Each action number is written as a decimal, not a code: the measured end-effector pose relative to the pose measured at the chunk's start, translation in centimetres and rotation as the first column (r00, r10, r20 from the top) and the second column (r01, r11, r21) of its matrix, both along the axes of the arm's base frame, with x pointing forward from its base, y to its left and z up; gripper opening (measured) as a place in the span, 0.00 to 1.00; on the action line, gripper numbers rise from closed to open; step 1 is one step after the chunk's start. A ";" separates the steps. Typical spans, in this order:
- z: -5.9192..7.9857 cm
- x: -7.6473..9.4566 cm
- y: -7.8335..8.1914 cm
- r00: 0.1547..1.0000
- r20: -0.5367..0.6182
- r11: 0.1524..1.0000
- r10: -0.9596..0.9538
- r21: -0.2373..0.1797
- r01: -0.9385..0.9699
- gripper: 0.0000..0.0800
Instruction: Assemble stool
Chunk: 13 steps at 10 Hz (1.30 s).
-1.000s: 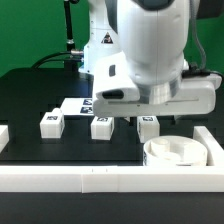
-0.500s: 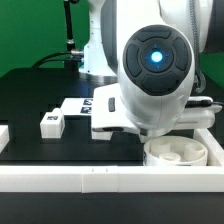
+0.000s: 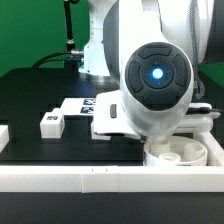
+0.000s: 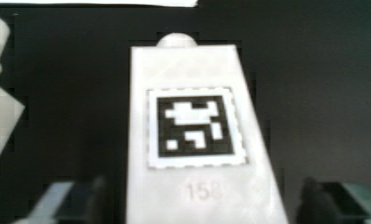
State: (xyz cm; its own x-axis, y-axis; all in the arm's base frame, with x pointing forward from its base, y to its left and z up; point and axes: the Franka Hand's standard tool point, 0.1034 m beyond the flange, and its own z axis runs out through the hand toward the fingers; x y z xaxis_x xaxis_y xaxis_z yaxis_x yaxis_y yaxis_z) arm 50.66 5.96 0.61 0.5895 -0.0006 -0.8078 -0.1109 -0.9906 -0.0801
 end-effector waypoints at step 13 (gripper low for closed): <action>7.6 3.2 0.1 0.999 0.033 0.999 0.020 0.031 -0.021 0.42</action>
Offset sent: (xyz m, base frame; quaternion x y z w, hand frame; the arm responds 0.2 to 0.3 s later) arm 0.0007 0.0023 0.0104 0.0025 -0.0007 -0.0186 0.9998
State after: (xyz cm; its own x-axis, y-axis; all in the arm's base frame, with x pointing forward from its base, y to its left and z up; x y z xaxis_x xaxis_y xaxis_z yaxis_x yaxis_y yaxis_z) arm 53.91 6.07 8.25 0.6151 0.0363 -0.7876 -0.0879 -0.9896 -0.1142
